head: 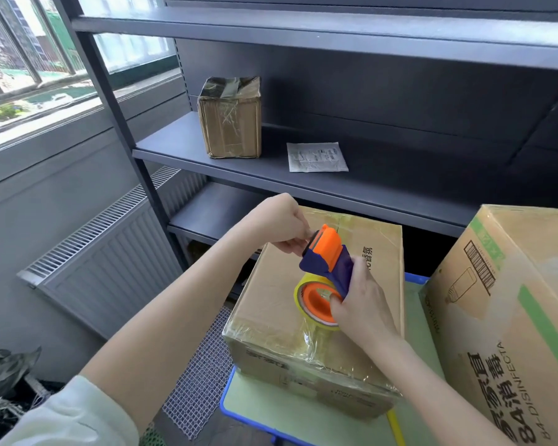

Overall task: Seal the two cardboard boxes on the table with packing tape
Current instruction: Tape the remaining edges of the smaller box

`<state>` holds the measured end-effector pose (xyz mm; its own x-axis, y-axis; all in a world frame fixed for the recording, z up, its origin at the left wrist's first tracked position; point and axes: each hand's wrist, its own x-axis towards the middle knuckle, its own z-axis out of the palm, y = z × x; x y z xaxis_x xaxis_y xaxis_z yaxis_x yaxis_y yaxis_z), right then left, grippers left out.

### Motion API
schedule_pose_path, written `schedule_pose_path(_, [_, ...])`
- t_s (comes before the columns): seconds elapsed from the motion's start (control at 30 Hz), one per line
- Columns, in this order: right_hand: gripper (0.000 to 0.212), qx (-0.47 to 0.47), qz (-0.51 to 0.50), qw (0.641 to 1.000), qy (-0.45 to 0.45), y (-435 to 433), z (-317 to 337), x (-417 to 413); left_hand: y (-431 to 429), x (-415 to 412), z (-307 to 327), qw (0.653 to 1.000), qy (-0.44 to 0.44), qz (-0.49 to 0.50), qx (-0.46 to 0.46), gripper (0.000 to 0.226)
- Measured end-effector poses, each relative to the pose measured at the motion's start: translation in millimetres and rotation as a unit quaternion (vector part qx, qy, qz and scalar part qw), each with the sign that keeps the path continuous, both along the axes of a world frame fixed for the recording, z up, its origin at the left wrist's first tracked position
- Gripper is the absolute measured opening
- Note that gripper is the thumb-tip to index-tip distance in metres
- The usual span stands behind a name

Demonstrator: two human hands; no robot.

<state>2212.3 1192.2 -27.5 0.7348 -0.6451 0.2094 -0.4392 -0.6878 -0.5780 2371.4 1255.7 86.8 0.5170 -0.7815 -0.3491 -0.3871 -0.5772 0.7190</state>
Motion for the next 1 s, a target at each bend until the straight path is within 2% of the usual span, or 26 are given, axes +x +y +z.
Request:
schedule_pose_path(0.13, [0.047, -0.01, -0.012, 1.0, -0.014, -1.4, 3.7, 0.6, -3.8, 2.6, 0.1, 0.998, -0.059, -0.009, -0.002, 0.02])
schedule_pose_path(0.5, [0.047, -0.106, 0.023, 0.992, 0.066, -14.0, 15.4, 2.1, -5.3, 10.9, -19.9, 0.996, 0.002, 0.089, -0.022, 0.02])
schedule_pose_path(0.67, [0.052, -0.134, 0.027, 0.984, 0.113, -22.3, 17.7, -2.9, 7.1, 26.3, -18.8, 0.989, -0.002, 0.116, -0.09, 0.017])
schedule_pose_path(0.87, [0.055, -0.169, 0.049, 0.974, 0.142, -21.9, 20.5, -6.7, 31.5, 34.5, -30.6, 0.982, -0.028, 0.142, -0.122, 0.017])
schedule_pose_path(1.0, [0.057, -0.169, 0.039, 0.966, 0.191, -22.4, 17.9, -20.7, 69.2, 51.5, -42.9, 0.957, -0.081, 0.216, -0.174, 0.014])
